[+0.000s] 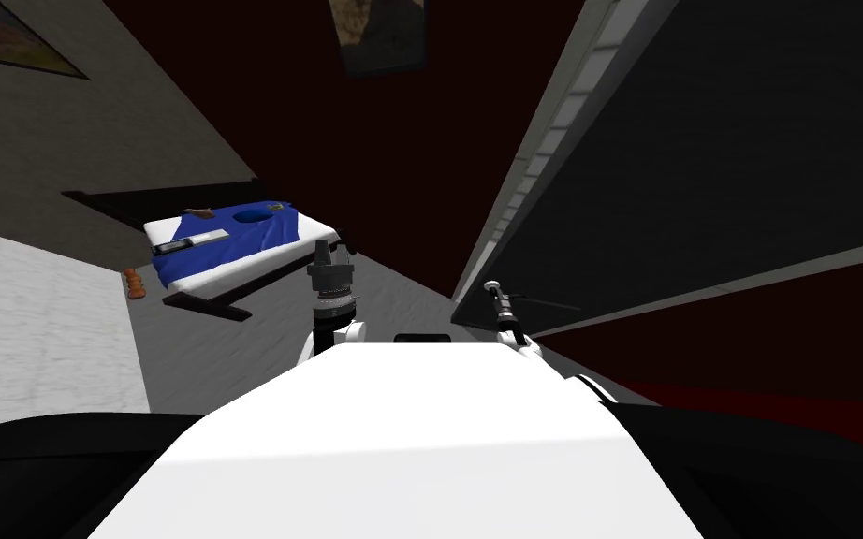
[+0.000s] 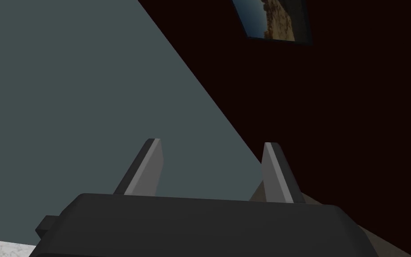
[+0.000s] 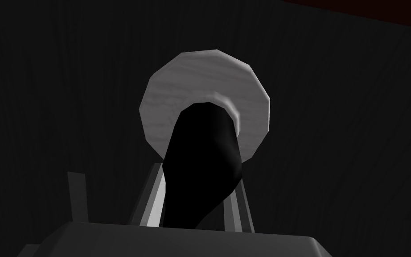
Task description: Pull the door open
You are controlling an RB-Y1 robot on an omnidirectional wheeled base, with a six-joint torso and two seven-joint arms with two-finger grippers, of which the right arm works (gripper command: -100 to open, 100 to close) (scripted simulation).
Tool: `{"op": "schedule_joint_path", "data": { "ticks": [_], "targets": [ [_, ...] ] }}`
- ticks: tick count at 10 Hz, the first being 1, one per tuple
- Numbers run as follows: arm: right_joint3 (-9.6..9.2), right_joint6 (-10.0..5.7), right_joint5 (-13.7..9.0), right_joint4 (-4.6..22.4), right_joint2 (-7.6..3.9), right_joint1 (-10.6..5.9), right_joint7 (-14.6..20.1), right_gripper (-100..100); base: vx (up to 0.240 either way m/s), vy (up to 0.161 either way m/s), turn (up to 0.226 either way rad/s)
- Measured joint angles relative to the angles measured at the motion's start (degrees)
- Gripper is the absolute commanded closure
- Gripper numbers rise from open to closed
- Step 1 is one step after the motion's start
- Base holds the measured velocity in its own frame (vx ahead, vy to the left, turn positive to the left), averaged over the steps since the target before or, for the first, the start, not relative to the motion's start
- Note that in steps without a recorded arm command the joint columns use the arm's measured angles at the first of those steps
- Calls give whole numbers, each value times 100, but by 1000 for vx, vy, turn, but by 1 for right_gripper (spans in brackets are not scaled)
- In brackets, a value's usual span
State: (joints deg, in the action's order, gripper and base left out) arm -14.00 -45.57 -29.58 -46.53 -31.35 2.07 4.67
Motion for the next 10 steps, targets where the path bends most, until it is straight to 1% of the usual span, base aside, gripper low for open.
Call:
{"op": "schedule_joint_path", "data": {
  "ticks": [1, 2, 3, 5, 6, 8, 10],
  "targets": [
    [-78, -48, 7, -36, -50, 50, 53, 100, -225, -82, 94],
    [-147, -73, 8, -128, -100, 126, 86, 100, -106, -30, 35],
    [-174, -70, 13, -139, -86, 145, 94, 100, -169, -38, 174],
    [-309, -236, -31, -155, -218, 239, 183, 100, -235, -92, 171],
    [-397, -364, -40, -123, -263, 276, 231, 100, -199, -36, 138],
    [-535, -528, -89, -219, -449, 455, 330, 100, -212, -40, 134],
    [-688, -686, -133, -293, -605, 620, 430, 100, -214, -78, 140]
  ]
}}
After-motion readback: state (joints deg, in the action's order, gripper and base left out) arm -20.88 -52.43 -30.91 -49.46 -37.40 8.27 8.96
